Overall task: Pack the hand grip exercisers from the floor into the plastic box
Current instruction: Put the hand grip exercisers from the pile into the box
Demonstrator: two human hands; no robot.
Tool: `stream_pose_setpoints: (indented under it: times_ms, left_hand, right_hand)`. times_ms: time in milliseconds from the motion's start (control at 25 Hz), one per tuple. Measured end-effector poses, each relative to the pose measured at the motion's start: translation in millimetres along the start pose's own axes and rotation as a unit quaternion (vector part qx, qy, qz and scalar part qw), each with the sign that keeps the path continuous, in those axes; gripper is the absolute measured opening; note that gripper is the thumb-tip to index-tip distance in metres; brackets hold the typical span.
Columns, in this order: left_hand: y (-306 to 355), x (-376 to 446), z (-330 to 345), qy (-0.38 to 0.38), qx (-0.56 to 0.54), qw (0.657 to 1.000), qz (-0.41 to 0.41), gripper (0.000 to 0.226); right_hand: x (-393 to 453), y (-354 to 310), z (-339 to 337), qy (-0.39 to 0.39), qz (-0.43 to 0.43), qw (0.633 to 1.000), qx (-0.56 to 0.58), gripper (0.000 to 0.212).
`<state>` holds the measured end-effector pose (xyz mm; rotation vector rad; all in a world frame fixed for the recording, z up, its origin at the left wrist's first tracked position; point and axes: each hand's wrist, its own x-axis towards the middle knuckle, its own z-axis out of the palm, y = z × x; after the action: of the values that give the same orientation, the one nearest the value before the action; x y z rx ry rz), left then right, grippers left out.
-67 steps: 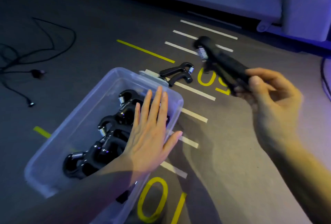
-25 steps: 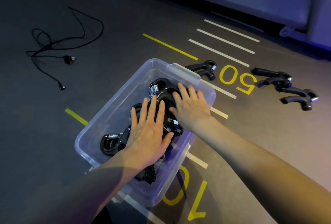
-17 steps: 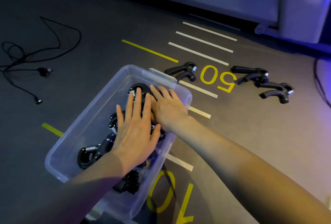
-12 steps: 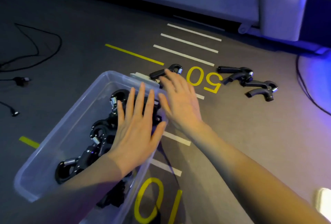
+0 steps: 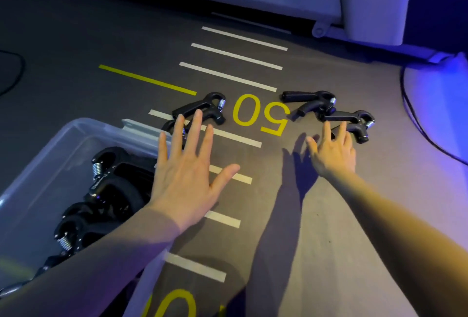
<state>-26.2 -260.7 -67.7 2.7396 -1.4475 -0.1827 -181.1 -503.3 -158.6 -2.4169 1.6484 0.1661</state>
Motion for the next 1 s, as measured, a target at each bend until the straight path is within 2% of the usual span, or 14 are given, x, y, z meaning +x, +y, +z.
stream_pose_setpoints:
  times_ms: [240,400,560,720,840,1000]
  left_hand:
    - [2,9,7,-0.007,-0.014,0.999,-0.031,0.103]
    - [0,8,16,0.022,-0.009,1.0,-0.019,0.087]
    - [-2,7,20,0.044,-0.01,0.999,-0.008,0.083]
    - [-2,7,16,0.03,-0.026,0.999,-0.013,0.085]
    - [-2,7,12,0.014,-0.037,0.999,-0.019,0.089]
    - [-8,-8,7,-0.013,-0.049,0.999,0.004,0.089]
  right_hand:
    - [43,13,12,-0.101,0.097,0.987,0.073,0.065]
    - [60,14,22,-0.126,0.115,0.98,0.106,0.065]
    - [60,8,24,-0.067,0.147,0.968,0.192,0.062]
    - [42,5,11,0.021,0.171,0.947,0.271,0.041]
    - [20,12,2,0.079,0.158,0.937,0.301,0.035]
    - [-20,19,-10,0.108,0.129,0.913,0.371,0.034]
